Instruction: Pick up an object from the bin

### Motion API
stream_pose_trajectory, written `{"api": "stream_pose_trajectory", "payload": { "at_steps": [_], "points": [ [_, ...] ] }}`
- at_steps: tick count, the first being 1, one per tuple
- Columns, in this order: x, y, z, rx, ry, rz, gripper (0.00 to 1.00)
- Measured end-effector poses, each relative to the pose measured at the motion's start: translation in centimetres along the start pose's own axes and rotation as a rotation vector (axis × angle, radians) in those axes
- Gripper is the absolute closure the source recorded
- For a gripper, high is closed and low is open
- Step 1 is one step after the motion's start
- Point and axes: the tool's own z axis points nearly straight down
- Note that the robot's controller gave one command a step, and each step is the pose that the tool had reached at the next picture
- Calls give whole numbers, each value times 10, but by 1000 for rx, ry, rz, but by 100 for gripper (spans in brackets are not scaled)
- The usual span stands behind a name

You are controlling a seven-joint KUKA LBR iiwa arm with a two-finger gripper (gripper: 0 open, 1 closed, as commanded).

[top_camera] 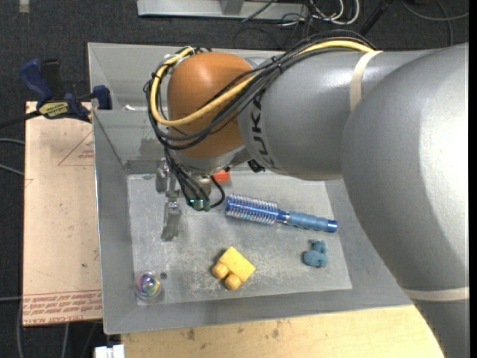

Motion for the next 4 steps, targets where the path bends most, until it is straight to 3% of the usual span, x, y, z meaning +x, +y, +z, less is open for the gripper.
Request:
{"api": "stream_pose_trajectory", "payload": {
  "at_steps": [1,2,3,4],
  "points": [
    [-2,-1,-5,-2,-8,4,100],
    [-2,-1,-5,-2,-7,5,0],
    [102,-13,69,3,3,-74,0],
    [79,28,58,-2,-11,-226,0]
  ]
}}
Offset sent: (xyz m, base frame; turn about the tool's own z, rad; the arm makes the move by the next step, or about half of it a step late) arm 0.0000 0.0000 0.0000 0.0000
